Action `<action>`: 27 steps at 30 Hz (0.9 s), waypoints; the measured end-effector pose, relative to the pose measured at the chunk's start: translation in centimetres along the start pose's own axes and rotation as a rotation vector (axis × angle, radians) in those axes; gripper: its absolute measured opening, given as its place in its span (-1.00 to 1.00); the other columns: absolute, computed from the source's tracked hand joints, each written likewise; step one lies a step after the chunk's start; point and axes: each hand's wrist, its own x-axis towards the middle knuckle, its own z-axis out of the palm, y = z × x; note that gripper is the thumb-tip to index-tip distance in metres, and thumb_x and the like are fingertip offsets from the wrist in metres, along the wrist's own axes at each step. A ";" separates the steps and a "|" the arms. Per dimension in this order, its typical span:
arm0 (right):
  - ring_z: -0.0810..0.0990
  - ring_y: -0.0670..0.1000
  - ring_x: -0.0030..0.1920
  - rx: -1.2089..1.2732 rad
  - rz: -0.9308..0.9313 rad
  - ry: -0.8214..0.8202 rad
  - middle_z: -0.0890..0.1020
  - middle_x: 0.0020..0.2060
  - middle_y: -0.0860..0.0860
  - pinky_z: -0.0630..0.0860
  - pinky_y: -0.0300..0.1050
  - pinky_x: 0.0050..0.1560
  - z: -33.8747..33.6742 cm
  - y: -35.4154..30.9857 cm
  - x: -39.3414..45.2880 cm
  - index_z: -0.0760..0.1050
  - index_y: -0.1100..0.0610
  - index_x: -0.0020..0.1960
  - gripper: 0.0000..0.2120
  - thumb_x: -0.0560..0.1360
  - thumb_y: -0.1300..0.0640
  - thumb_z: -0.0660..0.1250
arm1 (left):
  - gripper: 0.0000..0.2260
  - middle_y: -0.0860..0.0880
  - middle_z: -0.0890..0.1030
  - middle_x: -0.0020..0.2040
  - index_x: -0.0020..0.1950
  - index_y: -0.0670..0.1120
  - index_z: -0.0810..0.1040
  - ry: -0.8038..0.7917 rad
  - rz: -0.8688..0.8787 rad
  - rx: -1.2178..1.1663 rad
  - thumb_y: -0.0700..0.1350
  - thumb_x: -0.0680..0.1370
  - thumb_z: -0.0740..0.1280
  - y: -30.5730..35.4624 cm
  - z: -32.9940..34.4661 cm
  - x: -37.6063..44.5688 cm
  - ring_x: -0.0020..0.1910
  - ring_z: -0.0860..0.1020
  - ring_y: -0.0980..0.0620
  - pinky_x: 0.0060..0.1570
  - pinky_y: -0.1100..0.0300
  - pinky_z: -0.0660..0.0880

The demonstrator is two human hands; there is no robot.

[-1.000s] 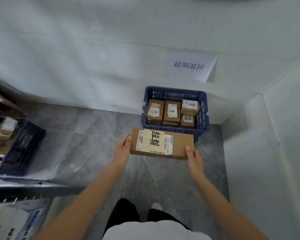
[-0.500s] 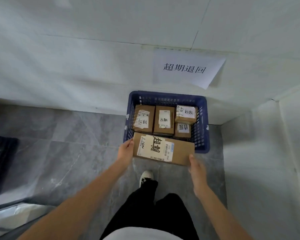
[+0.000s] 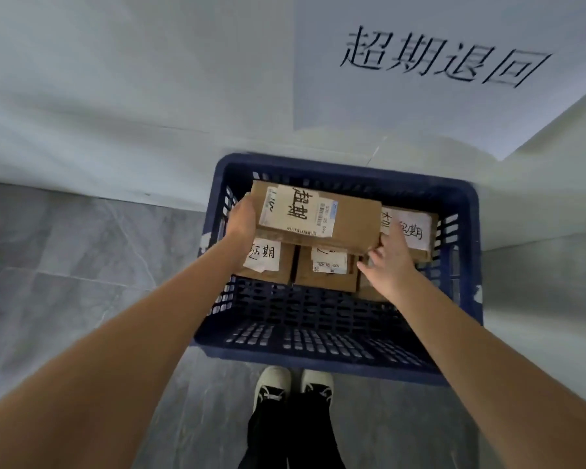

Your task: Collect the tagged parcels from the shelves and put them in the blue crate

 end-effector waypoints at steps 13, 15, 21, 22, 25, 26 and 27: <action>0.23 0.04 0.51 -0.249 -0.058 0.051 0.25 0.52 -0.03 0.23 -0.10 0.42 2.8 -0.9 5.0 0.10 -0.03 0.56 -0.50 0.66 -0.10 0.07 | -0.68 -0.04 0.66 0.03 0.22 -0.07 0.50 0.036 0.003 -0.038 0.01 0.65 0.03 0.4 0.8 4.9 -0.06 0.61 0.03 -0.18 0.23 0.44; 0.29 0.03 0.47 -0.252 -0.054 0.077 0.33 0.47 -0.01 0.25 -0.08 0.44 2.8 -1.6 4.2 0.14 0.00 0.55 -0.46 0.64 -0.14 0.13 | -0.68 -0.04 0.62 0.05 0.26 -0.04 0.47 0.090 0.025 -0.002 0.02 0.66 0.03 0.6 0.6 4.0 -0.02 0.57 0.04 -0.16 0.21 0.44; 0.44 0.02 -0.02 -0.618 -0.280 0.183 0.50 -0.12 -0.04 0.35 -0.02 0.06 2.8 -5.7 -3.9 0.46 0.01 0.01 -0.76 0.64 -0.09 0.11 | -0.61 0.13 0.48 0.20 0.46 0.01 0.36 0.171 0.198 0.153 0.03 0.63 0.14 2.6 -2.0 -6.6 0.18 0.48 0.04 0.21 0.11 0.41; 0.41 0.02 -0.11 -0.735 -0.362 0.161 0.43 -0.24 -0.07 0.31 -0.03 -0.01 2.8 -6.2 -5.9 0.39 0.00 -0.16 -0.74 0.62 -0.11 0.11 | -0.62 0.15 0.48 0.16 0.43 0.03 0.39 0.148 0.224 0.234 0.06 0.62 0.15 2.8 -2.7 -9.6 0.14 0.49 0.06 0.15 0.13 0.43; 0.49 0.07 0.21 -1.148 -0.503 -0.034 0.56 0.13 -0.05 0.37 -0.02 0.24 3.5 -7.3 -12.4 0.50 0.01 0.19 -0.64 0.59 -0.19 0.12 | -0.54 0.01 0.54 0.28 0.38 0.05 0.42 0.078 0.254 0.499 0.16 0.52 0.13 3.3 -6.1 -17.4 0.23 0.50 -0.07 0.21 -0.06 0.48; 0.41 0.06 0.38 -1.306 -0.548 -0.089 0.47 0.35 0.01 0.33 -0.01 0.37 3.9 -7.5 -14.4 0.39 0.08 0.41 -0.53 0.62 -0.16 0.12 | -0.53 -0.01 0.49 0.35 0.41 0.02 0.38 0.076 0.260 0.631 0.13 0.53 0.15 3.5 -7.3 -19.5 0.29 0.44 -0.09 0.26 -0.09 0.43; 0.34 0.06 0.45 -1.437 -0.603 -0.140 0.38 0.45 0.03 0.28 -0.01 0.42 4.4 -7.7 -16.1 0.28 0.11 0.51 -0.47 0.64 -0.13 0.12 | -0.54 -0.01 0.42 0.41 0.45 -0.01 0.34 0.080 0.284 0.747 0.08 0.57 0.15 3.7 -8.3 -21.4 0.35 0.38 -0.10 0.33 -0.07 0.37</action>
